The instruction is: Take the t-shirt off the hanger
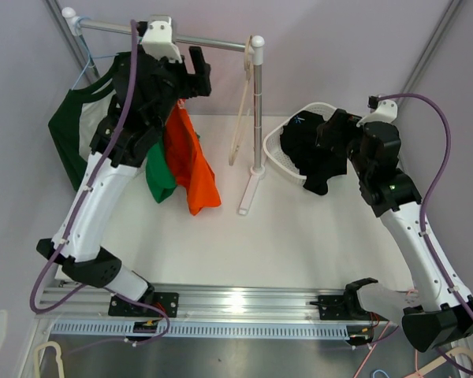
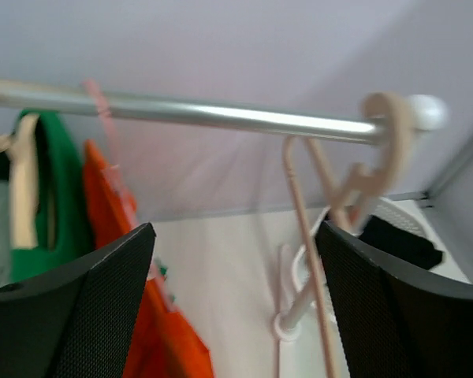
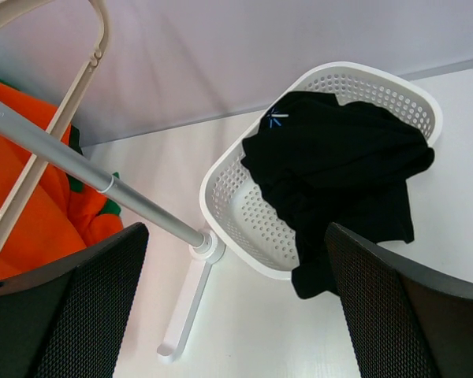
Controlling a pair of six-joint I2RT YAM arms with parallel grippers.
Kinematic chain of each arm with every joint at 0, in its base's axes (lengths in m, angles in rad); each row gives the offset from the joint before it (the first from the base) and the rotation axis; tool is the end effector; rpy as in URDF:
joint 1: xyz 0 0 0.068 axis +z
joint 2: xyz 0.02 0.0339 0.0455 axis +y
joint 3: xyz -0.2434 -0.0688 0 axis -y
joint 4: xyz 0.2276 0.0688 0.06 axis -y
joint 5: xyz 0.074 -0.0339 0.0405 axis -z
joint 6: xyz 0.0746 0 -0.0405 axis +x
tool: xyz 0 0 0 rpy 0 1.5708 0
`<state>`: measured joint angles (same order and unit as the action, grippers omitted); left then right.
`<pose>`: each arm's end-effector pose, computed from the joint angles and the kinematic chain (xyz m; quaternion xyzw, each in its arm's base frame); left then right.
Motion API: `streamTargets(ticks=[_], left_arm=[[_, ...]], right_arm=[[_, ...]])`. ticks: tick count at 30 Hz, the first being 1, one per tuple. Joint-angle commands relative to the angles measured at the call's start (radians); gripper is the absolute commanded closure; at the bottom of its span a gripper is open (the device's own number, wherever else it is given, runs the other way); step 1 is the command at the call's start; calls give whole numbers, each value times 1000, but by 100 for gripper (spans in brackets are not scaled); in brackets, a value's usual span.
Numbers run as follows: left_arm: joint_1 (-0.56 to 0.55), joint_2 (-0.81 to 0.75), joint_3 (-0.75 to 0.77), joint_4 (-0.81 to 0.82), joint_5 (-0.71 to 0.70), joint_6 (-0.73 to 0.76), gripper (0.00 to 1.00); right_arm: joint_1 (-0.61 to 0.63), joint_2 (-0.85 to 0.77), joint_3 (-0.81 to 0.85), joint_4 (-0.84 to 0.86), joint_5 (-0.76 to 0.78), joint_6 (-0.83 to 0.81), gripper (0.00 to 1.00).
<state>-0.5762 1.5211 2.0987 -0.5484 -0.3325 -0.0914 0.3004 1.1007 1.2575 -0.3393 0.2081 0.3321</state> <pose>0.2734 -0.1486 0.5354 0.0497 0.6955 -0.1229 0.7062 0.2622 0.0651 0.3986 0.0786 0.7633 0.1220 0.6295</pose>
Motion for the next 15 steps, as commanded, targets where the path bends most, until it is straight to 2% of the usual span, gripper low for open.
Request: streamTargets(ticks=[1, 2, 4, 6, 9, 15], left_arm=[[68, 72, 87, -105, -129, -83, 12], [82, 97, 112, -126, -170, -80, 13], [88, 175, 213, -177, -213, -61, 23], [95, 215, 259, -188, -250, -38, 26], [107, 249, 250, -171, -241, -37, 27], [122, 306, 268, -143, -227, -37, 41]], right_arm=[[9, -12, 6, -1, -6, -4, 0], [9, -18, 6, -3, 0, -5, 0], [9, -22, 10, -9, 1, -10, 1], [9, -28, 13, -15, -1, -15, 1], [11, -33, 22, -30, -1, -18, 1], [11, -42, 63, -70, 16, -31, 1]])
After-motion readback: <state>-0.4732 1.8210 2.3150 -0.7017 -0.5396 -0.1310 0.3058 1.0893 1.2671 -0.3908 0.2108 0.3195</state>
